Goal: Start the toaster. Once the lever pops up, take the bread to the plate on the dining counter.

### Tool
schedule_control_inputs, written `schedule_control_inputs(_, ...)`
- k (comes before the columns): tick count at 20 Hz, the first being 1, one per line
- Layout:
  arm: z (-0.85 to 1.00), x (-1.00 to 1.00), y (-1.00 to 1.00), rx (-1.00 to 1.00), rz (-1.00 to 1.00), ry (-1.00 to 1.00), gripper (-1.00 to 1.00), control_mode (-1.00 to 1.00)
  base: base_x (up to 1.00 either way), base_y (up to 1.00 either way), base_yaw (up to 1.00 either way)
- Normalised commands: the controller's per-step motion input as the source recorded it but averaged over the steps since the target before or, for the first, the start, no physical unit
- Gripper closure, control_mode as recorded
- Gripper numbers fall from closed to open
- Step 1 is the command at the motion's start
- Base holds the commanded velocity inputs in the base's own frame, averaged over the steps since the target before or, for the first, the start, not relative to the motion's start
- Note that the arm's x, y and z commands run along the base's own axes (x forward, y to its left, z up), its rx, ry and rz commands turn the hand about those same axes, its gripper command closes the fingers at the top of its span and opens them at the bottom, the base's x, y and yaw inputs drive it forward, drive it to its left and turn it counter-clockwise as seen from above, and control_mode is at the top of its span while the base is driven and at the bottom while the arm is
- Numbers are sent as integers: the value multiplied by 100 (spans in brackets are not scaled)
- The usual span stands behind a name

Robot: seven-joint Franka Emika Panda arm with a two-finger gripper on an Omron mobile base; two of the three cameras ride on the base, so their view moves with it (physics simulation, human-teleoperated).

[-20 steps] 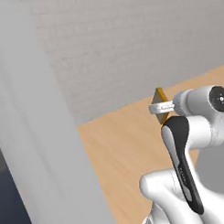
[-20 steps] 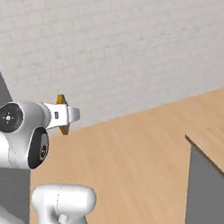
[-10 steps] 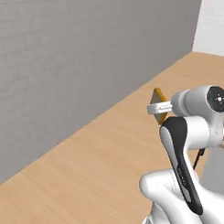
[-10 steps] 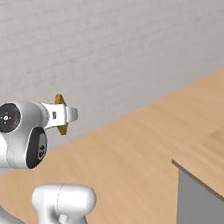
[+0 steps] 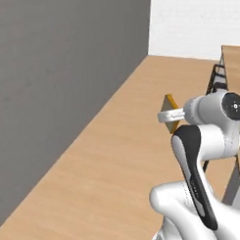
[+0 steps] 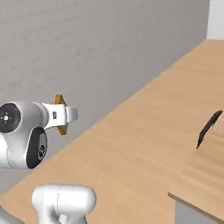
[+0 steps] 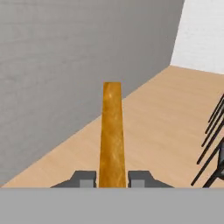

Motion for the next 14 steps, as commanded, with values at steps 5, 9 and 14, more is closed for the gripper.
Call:
schedule_control_inputs(5,0,0,0,0,0,0,100,100,100,36,-53)
schedule_control_inputs(9,0,0,0,0,0,0,100,100,99,41,-61)
schedule_control_inputs(14,0,0,0,0,0,0,100,100,78,40,-71)
